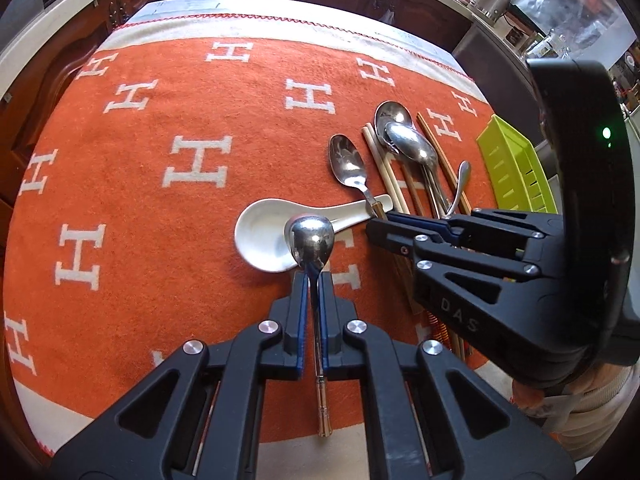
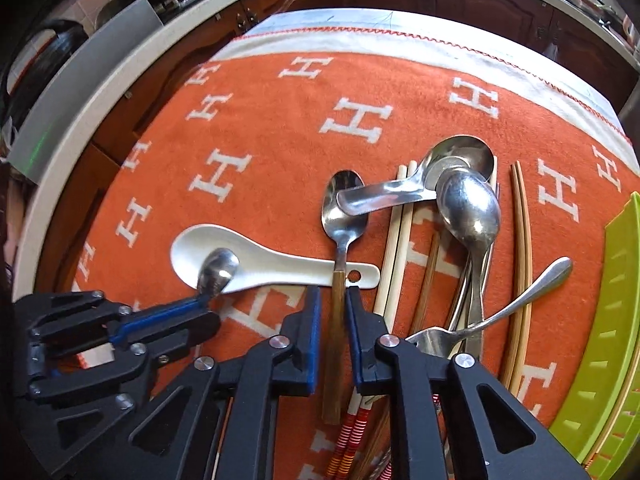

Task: Organize utensils

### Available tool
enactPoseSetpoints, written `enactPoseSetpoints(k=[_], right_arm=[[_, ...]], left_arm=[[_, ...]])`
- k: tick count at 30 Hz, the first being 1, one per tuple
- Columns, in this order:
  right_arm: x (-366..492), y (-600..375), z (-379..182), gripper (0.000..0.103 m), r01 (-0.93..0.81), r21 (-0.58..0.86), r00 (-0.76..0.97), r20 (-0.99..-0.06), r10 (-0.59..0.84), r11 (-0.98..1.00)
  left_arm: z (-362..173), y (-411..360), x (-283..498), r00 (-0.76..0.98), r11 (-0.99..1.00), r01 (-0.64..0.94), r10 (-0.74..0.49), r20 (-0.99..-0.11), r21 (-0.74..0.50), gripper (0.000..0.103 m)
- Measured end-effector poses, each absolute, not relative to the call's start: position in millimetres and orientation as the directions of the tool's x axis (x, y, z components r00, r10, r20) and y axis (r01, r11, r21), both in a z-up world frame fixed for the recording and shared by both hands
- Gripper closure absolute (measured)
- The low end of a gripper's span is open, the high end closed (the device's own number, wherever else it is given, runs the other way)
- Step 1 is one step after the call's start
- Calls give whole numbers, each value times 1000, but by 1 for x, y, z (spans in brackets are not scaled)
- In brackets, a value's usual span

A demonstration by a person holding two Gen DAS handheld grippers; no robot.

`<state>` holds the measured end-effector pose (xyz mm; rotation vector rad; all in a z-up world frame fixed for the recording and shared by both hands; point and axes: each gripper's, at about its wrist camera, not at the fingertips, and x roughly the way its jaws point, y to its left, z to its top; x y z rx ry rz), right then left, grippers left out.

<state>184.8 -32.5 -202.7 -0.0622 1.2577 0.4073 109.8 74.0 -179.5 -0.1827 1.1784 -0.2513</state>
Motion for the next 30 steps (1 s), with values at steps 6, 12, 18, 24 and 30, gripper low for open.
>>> enactPoseSetpoints(k=[6,12,18,24,30], right_arm=[[178,-36,-201,96,-323,174,279,-922,270,930],[160,-50,-176,96,-318,244,321,-882,346,916],[141,-60,-148,96,-312,286,356,-849,391,906],[123,-72,-125,96,-299,298,390,-829,401,906],[102,-96,-98,96,-269,309,451,-797,402,912]], left_arm=[[-186,74,109,342,953,85,-302,-890,-291,100],[-174,72,102,371,940,118,-342,-864,-321,100],[-164,70,92,377,934,135,-357,-854,-331,100],[-150,69,82,382,931,145,-365,-849,-335,100],[-120,55,73,392,913,206,-408,-825,-353,102]])
